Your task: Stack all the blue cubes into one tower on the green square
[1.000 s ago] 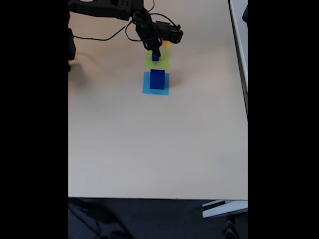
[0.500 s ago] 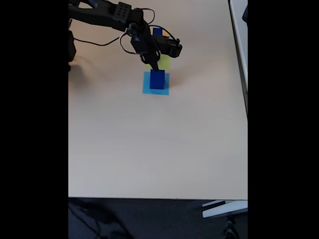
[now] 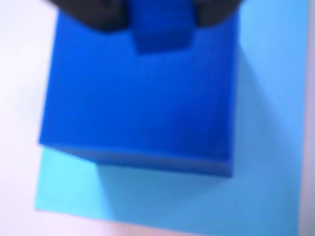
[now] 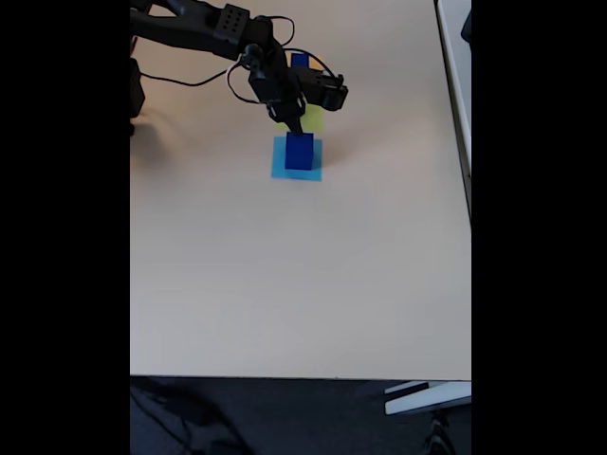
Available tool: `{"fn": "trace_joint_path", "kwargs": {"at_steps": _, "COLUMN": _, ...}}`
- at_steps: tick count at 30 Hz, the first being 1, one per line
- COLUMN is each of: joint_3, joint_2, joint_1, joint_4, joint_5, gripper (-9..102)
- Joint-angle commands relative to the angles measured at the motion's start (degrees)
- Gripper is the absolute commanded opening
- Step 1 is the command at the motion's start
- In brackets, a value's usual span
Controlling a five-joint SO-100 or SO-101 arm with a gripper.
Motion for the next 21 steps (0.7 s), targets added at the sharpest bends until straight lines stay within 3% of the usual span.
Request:
{"fn": "trace_joint_path", "kwargs": {"at_steps": 1, "joint_3": -3.78, "joint_2": 3.52, "joint_1": 0.62, "joint_4": -2.46, "joint_5": 1.41, "gripper": 1}}
{"fn": "trace_joint_path", "kwargs": {"at_steps": 21, "joint_3": 4.31, "joint_2": 5.54, "joint_1": 1.14, "joint_4": -5.36, "joint_5": 5.89, "gripper": 1}}
